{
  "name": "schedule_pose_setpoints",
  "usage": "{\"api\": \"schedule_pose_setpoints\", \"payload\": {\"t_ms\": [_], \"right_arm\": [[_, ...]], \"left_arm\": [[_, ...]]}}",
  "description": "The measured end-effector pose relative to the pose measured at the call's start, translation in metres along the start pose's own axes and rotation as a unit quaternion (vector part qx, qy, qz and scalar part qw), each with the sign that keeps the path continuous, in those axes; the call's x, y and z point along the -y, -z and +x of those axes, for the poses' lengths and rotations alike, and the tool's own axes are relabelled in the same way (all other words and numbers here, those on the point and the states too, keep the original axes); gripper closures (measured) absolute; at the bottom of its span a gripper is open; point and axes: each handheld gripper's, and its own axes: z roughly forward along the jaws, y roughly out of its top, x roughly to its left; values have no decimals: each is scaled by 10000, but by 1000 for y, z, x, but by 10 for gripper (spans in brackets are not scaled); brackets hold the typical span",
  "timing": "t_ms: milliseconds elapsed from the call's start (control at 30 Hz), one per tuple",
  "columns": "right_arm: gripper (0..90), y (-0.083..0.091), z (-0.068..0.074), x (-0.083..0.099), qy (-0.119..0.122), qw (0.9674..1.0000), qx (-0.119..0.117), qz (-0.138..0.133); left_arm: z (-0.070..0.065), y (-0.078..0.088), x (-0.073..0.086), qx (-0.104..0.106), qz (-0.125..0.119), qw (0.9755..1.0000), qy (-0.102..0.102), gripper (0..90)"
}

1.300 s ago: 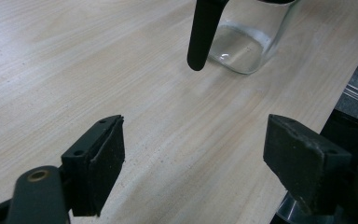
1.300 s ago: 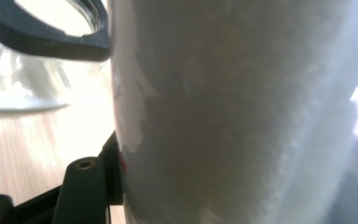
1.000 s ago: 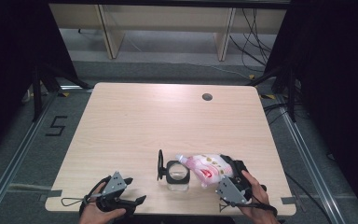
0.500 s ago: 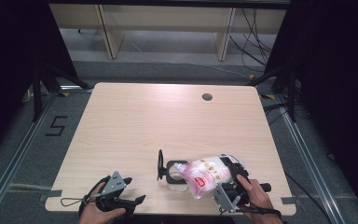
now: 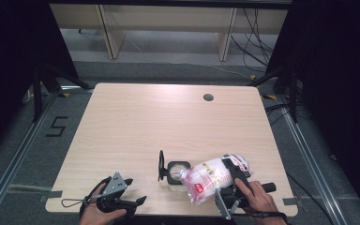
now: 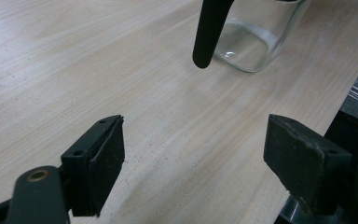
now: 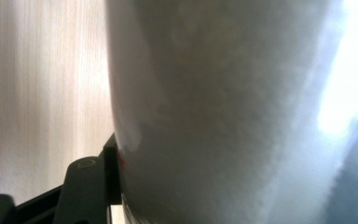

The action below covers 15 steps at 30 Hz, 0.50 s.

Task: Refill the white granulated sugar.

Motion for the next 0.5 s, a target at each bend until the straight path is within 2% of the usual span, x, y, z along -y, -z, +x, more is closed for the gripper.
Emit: {"api": "schedule_pose_setpoints", "payload": {"t_ms": [67,100,133,167,200,233,300,333,367,400,433,467,500], "right_arm": [[398,0,1,-2,184,9998,4,35],[399,0,-2,-3,417,9991,34,-5],[399,0,1,-3,242,9997,54,44],[399,1,1,-3,217,9997,23,86],[400,1,-3,-4,471,9988,79,48],[400,2,-4,-5,545,9984,141,65],[400,3,-4,-5,436,9990,104,87],[400,4,-1,-5,282,9995,29,169],[401,1,3,-4,13,9999,137,-12],[401,4,-2,-5,330,9993,91,145],[401,4,-4,-4,425,9989,136,103],[401,3,-1,-5,228,9996,162,-12],[402,4,-1,-5,153,9997,197,48]], "left_arm": [[2,2,-1,2,130,9998,-175,198],[0,0,0,22,20,10000,-67,198],[2,2,-1,19,131,9997,-182,198],[1,0,0,17,23,10000,-66,198],[1,1,0,11,33,10000,-51,198],[2,1,0,10,91,9999,-121,198],[3,1,0,-3,65,9999,-160,198],[2,1,0,12,66,9999,-125,198],[2,0,1,-9,65,9999,-109,198],[2,-1,1,-4,42,9999,-107,198],[2,0,0,-24,82,9999,-128,198],[2,-1,0,4,66,9999,-97,198],[2,-1,0,5,66,9999,-98,198]]}}
